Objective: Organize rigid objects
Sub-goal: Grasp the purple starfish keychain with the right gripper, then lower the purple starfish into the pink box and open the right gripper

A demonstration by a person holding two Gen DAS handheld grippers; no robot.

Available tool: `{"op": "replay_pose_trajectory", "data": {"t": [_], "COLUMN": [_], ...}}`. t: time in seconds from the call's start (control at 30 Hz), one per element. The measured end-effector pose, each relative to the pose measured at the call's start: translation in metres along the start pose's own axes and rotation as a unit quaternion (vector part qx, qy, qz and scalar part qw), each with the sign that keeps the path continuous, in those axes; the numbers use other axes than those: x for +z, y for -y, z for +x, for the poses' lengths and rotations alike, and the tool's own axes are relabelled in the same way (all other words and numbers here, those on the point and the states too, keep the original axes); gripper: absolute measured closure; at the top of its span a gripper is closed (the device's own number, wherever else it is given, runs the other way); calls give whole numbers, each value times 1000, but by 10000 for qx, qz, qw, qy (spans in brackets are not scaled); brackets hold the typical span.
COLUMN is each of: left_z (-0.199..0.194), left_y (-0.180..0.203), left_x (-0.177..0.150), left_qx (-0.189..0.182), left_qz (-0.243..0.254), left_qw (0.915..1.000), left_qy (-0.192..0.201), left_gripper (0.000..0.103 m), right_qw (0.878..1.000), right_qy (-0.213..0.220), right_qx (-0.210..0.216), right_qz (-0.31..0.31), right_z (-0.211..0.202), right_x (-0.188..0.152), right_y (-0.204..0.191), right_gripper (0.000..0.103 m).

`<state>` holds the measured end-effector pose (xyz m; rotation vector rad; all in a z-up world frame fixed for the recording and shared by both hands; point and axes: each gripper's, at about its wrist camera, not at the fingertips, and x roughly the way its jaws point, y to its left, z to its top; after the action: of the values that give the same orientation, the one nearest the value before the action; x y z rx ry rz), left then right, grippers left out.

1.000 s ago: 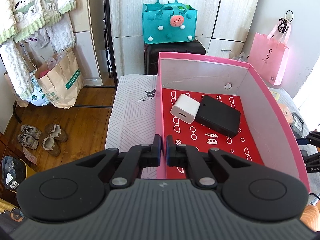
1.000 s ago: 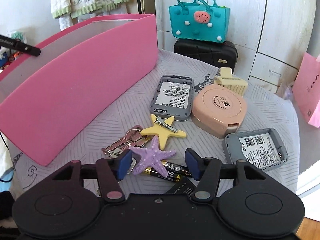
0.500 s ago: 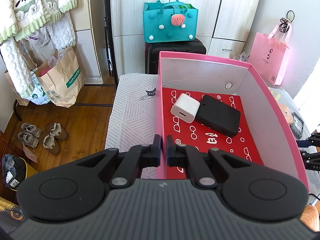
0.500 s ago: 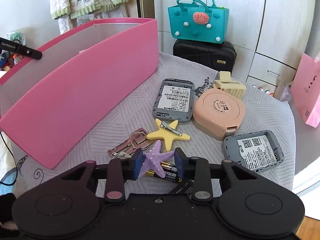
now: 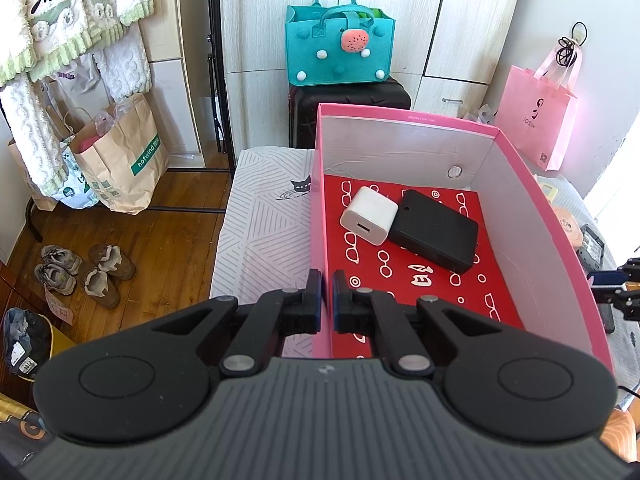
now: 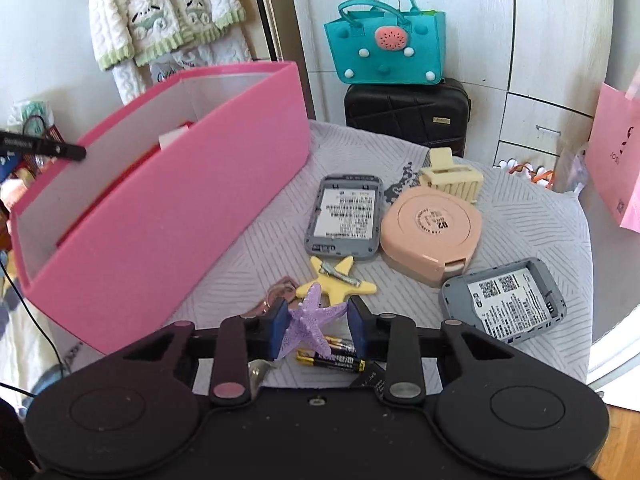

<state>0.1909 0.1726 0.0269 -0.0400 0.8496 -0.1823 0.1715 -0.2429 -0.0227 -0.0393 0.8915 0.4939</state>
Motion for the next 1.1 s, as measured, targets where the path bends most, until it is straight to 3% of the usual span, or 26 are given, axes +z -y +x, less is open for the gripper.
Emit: {"op": "replay_pose_trajectory", "data": {"t": [0.27, 0.43, 0.6, 0.8, 0.97, 1.1], "left_z": [-3, -2, -2, -1, -1, -1], "left_y": [-8, -6, -1, 7, 15, 17], "left_x": [1, 1, 2, 6, 4, 2], "left_qx": [-124, -80, 22, 153, 297, 358], "left_qz": [-159, -51, 156, 508, 776, 873], "left_qw": [9998, 10000, 9999, 9986, 9965, 9955], "left_qy": [6, 26, 18, -87, -75, -36], "left_gripper": [99, 100, 100, 100, 100, 100], "right_qw": [9971, 9925, 9855, 9742, 9700, 9683], "right_qy": [660, 844, 447, -253, -885, -1141], "right_qx": [169, 636, 1123, 1284, 1352, 1448], "right_qz": [-342, -620, -1191, -1836, -1816, -1684], "right_z": [-40, -47, -17, 34, 82, 108], "right_x": [43, 75, 99, 119, 134, 143], "right_y": [-23, -49, -94, -143, -159, -168], "right_gripper": [66, 66, 66, 66, 66, 66]}}
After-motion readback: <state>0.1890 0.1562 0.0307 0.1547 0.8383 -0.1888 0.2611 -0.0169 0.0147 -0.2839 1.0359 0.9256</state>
